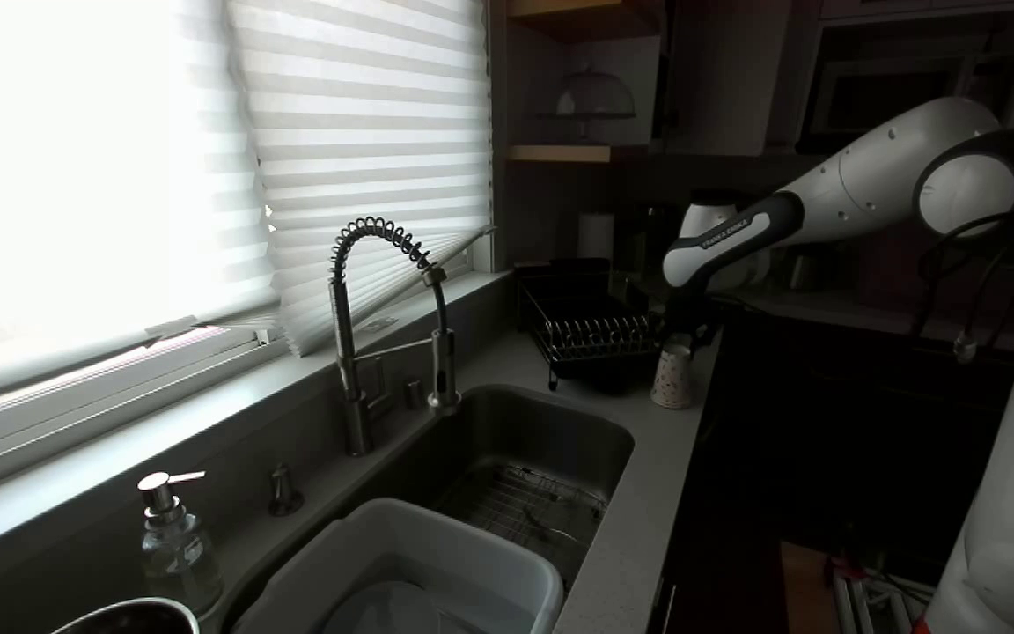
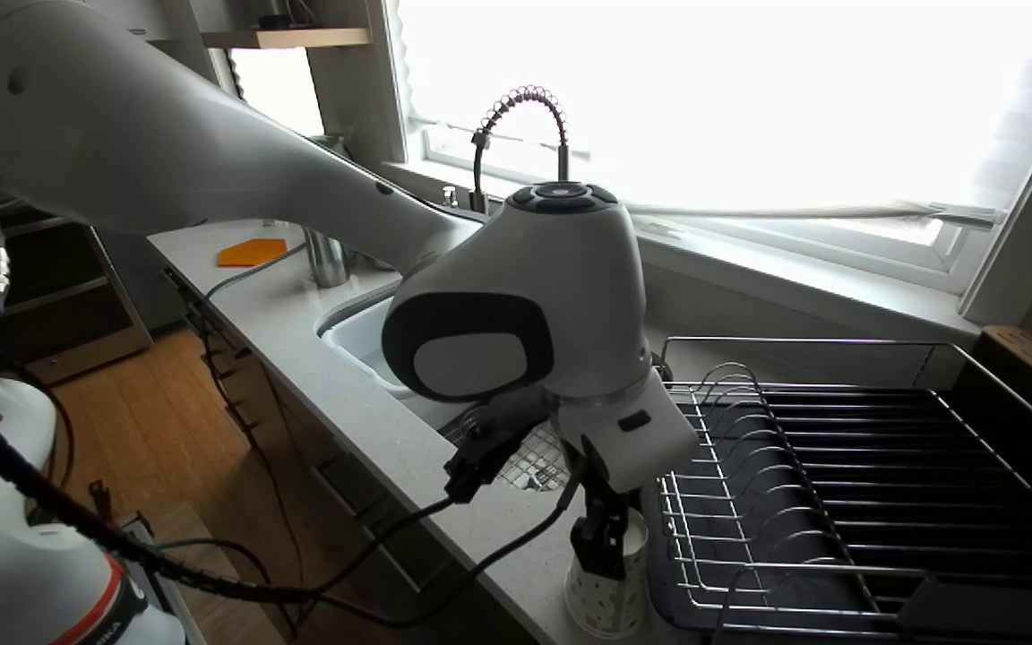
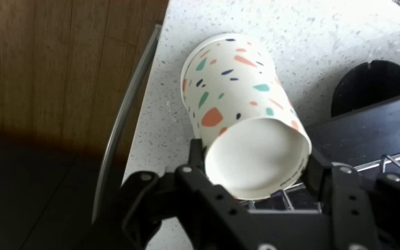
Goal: Place the coffee cup upright
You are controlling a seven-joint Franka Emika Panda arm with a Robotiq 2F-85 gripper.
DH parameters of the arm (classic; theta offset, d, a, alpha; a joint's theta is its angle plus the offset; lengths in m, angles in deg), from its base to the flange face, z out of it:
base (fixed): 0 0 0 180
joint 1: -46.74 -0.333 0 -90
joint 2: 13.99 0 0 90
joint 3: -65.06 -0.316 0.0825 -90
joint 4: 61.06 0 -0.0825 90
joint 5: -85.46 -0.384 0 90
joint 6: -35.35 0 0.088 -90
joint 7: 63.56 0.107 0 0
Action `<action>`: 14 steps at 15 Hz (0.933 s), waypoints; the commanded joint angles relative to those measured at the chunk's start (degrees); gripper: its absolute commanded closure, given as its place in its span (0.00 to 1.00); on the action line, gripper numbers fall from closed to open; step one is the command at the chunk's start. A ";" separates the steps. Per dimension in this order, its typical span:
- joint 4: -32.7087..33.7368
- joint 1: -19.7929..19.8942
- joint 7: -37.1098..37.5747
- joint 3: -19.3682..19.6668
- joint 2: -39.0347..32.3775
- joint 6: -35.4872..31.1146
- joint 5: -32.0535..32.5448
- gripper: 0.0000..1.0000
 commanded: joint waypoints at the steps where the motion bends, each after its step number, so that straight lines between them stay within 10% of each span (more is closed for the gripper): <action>1: -0.91 -1.90 12.70 0.05 1.36 -2.24 10.52 0.58; 8: -3.44 -4.25 33.97 -2.73 4.84 -0.88 26.81 0.58; 14: -5.29 -4.20 29.42 -4.27 6.77 3.65 13.61 0.58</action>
